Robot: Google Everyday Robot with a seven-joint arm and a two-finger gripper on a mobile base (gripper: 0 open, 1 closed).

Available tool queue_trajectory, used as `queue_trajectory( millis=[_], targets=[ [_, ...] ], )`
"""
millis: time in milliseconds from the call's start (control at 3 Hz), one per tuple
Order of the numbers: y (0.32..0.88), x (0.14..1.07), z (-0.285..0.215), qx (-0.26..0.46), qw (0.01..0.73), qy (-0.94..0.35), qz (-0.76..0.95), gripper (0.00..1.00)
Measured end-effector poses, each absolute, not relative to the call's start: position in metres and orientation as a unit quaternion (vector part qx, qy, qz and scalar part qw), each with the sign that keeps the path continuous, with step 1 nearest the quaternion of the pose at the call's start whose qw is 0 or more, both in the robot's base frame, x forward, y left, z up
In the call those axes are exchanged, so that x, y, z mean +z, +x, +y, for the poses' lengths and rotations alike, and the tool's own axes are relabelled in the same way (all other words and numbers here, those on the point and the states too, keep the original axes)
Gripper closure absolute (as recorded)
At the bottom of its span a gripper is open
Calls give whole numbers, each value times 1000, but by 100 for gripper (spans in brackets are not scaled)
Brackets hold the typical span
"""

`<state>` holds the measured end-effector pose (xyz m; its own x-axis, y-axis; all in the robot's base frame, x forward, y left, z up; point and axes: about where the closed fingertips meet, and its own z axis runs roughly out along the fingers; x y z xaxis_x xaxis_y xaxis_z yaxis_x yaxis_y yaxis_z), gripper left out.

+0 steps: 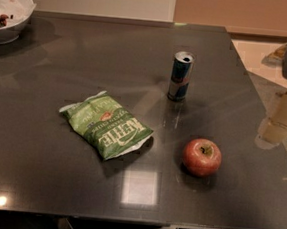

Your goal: Move green jalapeno chip bag near redbull can

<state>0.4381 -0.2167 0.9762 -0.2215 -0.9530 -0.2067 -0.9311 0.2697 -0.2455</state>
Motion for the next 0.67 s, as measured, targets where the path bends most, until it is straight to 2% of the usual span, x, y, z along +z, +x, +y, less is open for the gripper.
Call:
queue_trajectory(
  millis=[667],
  targets=[
    [441, 975, -195, -17, 174, -617, 767, 0]
  ],
)
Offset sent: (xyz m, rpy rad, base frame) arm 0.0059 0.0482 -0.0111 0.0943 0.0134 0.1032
